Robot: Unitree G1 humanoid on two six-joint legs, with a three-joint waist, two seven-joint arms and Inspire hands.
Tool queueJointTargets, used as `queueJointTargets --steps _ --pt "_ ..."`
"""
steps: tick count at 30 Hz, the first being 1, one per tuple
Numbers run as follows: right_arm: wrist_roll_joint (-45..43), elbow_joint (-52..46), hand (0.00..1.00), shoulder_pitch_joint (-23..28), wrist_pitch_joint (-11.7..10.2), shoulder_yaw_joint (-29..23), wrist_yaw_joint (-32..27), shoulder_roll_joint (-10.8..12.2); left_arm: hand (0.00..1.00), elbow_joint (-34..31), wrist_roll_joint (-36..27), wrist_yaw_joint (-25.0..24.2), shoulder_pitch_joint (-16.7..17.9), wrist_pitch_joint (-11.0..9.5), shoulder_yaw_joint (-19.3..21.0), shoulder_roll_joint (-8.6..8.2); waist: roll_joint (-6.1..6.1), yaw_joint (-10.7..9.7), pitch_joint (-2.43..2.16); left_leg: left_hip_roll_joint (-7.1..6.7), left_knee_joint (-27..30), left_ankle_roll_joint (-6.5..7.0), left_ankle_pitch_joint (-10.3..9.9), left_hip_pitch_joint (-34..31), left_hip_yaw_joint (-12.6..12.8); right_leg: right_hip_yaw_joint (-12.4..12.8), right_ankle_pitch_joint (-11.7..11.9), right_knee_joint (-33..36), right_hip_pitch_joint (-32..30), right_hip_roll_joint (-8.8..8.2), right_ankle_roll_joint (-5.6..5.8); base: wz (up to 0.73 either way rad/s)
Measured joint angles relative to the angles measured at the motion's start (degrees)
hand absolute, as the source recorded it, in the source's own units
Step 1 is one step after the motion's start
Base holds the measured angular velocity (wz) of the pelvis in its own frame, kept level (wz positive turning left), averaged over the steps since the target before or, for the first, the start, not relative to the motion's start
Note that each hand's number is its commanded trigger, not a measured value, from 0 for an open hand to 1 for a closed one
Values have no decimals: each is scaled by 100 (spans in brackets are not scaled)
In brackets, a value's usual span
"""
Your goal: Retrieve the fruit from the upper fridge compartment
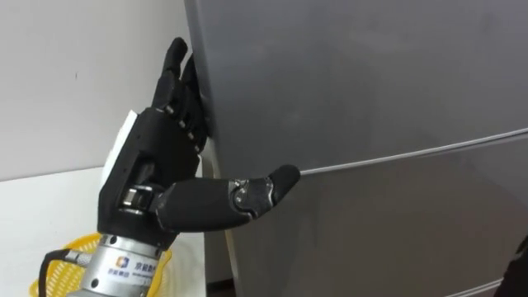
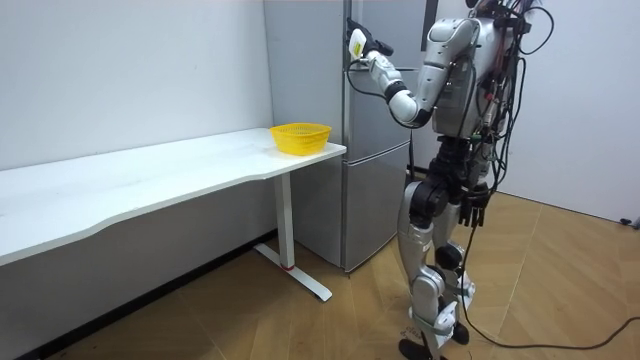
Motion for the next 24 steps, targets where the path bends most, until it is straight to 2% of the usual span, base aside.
queueJointTargets --steps 7,8,9,10,11,16,21,24 --pt "-53 1 0 -70 36 -7 3 -5 0 58 -2 35 0 18 45 1 37 -94 -12 1 -1 0 0 -18 1 -1 0 38 -33 1 0 0" --pt "-48 8 0 -86 41 -7 0 -14 9 58 -2 35 0 28 44 1 39 -104 -10 -1 -1 0 0 -20 1 -3 0 44 -38 -1 0 0" --pt "-48 15 0 -100 51 -6 -3 -15 50 58 -2 34 -1 35 43 1 41 -105 -9 -2 -1 0 0 -23 1 -3 0 54 -46 -1 0 0" --pt "-48 15 0 -106 58 -6 -2 -14 66 58 -2 34 -1 40 43 1 42 -107 -8 -2 -1 0 0 -25 1 -3 0 64 -53 -1 0 0" --pt "-47 13 0 -123 89 -6 -3 -14 100 57 -2 34 -3 58 44 1 46 -108 -9 -9 -1 0 0 -31 1 -3 0 79 -67 -1 0 0" --pt "-47 13 0 -148 148 -6 -5 -14 100 58 -1 90 -21 138 86 -9 60 -106 -3 -36 1 0 0 -46 1 -10 0 83 -84 1 0 0" --pt "-48 2 0 -139 201 1 -1 -16 100 63 -1 306 -38 142 386 -176 73 -96 -5 -43 2 0 0 -100 1 -21 5 82 -131 -4 9 2" --pt "-49 1 0 -137 264 14 6 -17 100 60 7 311 -42 156 371 -199 72 -70 -4 -50 2 0 0 -116 1 -21 12 82 -139 -9 21 4"
